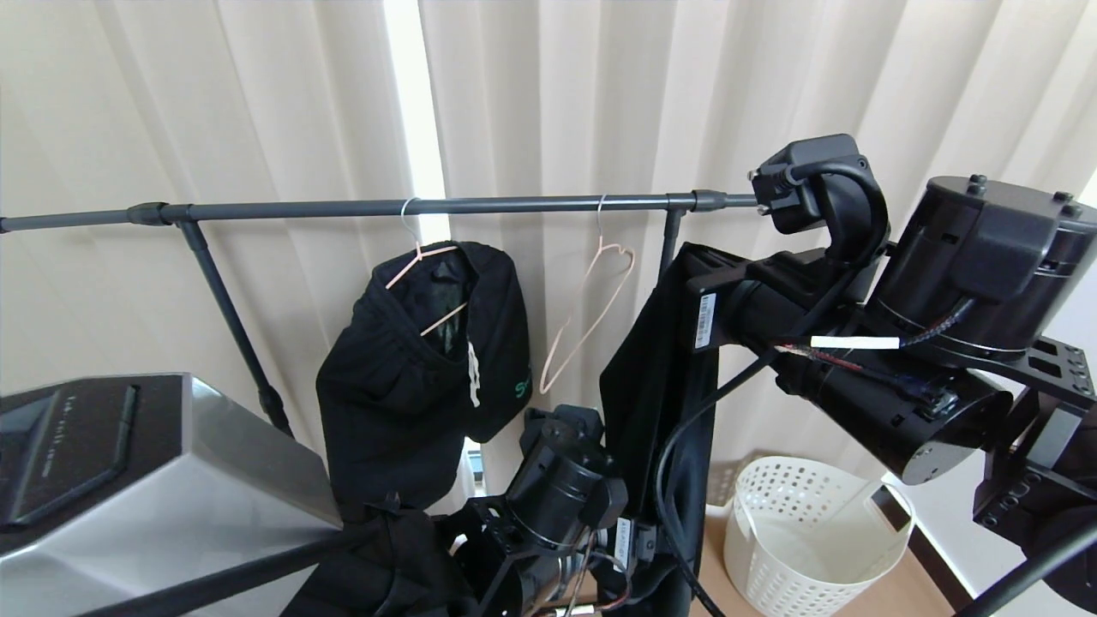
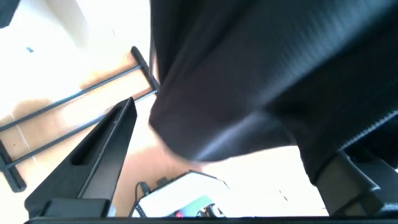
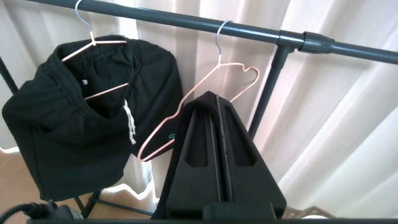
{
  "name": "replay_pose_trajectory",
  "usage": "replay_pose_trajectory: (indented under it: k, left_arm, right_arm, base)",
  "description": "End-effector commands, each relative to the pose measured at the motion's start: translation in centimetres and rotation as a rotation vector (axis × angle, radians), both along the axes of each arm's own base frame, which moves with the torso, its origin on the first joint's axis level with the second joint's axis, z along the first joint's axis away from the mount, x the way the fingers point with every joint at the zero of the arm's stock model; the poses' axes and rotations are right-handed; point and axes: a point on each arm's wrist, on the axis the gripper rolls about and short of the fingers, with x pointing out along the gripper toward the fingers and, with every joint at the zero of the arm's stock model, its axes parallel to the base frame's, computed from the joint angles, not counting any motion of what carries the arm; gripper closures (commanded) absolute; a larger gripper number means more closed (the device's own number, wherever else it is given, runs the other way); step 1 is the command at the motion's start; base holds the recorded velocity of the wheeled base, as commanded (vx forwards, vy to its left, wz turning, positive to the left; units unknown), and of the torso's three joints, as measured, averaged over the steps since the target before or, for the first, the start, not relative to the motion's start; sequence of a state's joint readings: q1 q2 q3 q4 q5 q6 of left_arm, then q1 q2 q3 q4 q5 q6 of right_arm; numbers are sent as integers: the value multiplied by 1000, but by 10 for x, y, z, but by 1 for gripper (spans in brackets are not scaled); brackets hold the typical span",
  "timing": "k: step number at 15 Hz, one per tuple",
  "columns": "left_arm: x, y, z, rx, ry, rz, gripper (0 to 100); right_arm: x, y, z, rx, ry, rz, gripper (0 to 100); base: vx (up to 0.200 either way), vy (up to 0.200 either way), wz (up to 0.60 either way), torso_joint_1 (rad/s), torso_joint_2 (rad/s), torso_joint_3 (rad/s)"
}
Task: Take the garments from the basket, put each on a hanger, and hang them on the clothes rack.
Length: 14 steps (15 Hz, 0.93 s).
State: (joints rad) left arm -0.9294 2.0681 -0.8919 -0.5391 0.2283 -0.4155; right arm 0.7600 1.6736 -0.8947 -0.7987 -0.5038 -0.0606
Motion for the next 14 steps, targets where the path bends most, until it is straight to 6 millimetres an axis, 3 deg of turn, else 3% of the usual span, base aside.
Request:
replay_pose_trajectory:
  k: [1, 3, 4, 8, 12, 14]
  left_arm:
    - [-1, 0, -3, 8, 6, -3, 0]
    - [-1, 0, -2, 7, 5, -3, 0]
    - [-1, 0, -2, 7, 3, -3, 100]
    - [0, 4, 10, -12, -22, 5, 100]
    - [19, 35, 47, -57, -113, 77, 100]
    - [30, 51, 61, -58, -160, 112, 100]
  right_arm:
    - [5, -2, 0, 3, -1, -15, 100]
    - [6, -3, 1, 8, -2, -20, 100]
    - [10, -8, 2, 11, -5, -41, 100]
    - [16, -15, 4, 16, -10, -69, 100]
    - [21, -25, 3, -1, -4, -109, 100]
    - [18, -28, -8, -77, 21, -107, 100]
  base:
    - [0, 0, 0, 0, 0, 0]
    - [0, 0, 0, 0, 0, 0]
    - [0, 0, 0, 0, 0, 0]
    - [0, 0, 0, 0, 0, 0]
    - [0, 0, 0, 0, 0, 0]
    - [0, 0, 0, 0, 0, 0]
